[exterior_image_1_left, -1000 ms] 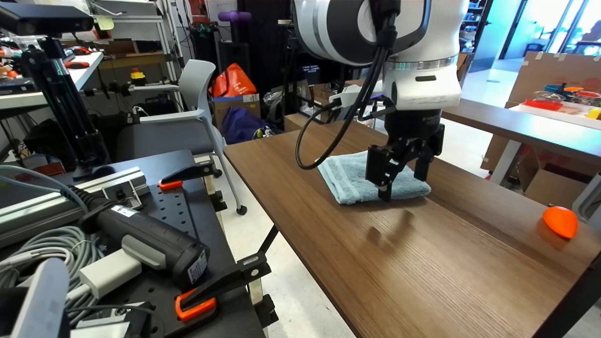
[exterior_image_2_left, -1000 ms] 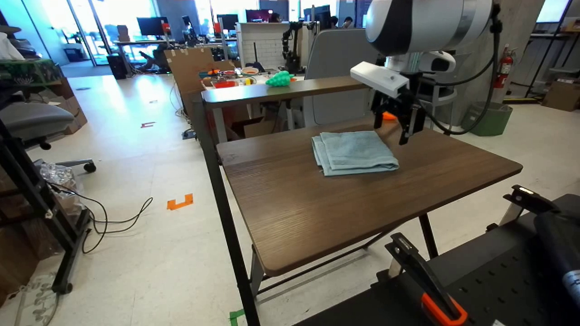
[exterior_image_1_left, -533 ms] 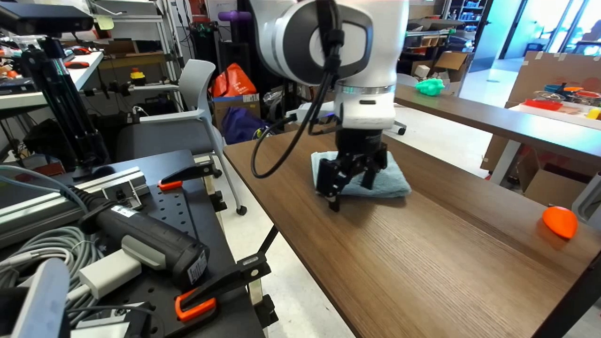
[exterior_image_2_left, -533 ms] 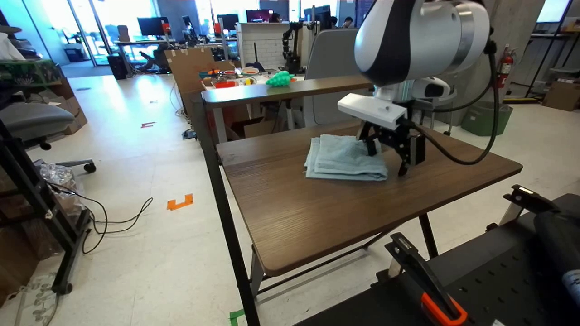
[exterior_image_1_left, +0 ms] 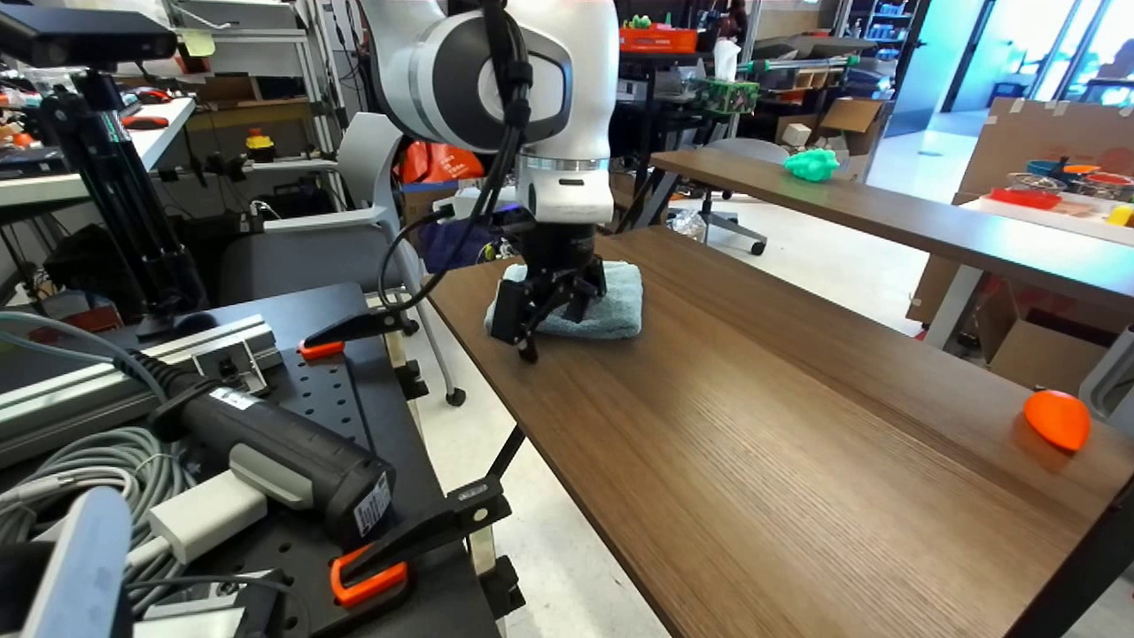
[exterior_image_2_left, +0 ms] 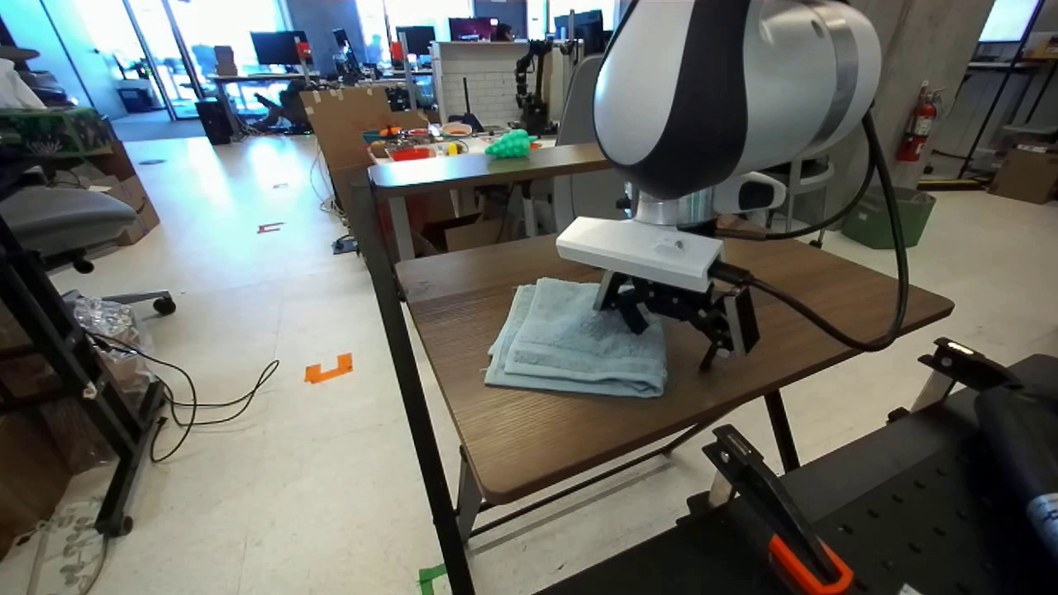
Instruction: Use the towel to clean the table
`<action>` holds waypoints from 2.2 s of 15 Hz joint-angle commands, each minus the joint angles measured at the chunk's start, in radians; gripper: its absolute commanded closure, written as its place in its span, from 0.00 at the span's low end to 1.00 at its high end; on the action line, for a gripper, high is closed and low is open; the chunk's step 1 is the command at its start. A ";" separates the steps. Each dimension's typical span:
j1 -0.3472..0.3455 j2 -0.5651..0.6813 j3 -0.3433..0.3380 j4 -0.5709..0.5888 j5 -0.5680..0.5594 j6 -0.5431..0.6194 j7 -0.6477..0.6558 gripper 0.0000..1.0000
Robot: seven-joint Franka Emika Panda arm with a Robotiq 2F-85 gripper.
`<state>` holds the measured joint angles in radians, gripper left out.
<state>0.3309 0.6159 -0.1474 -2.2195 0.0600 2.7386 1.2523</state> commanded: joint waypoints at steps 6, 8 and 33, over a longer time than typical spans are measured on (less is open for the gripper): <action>-0.041 -0.229 0.050 -0.094 0.026 -0.023 -0.021 0.00; -0.070 -0.228 0.093 -0.063 0.070 -0.031 -0.027 0.00; -0.205 0.289 0.038 0.520 0.199 -0.058 0.283 0.00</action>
<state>0.1446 0.8386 -0.1155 -1.7977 0.2278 2.7179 1.4961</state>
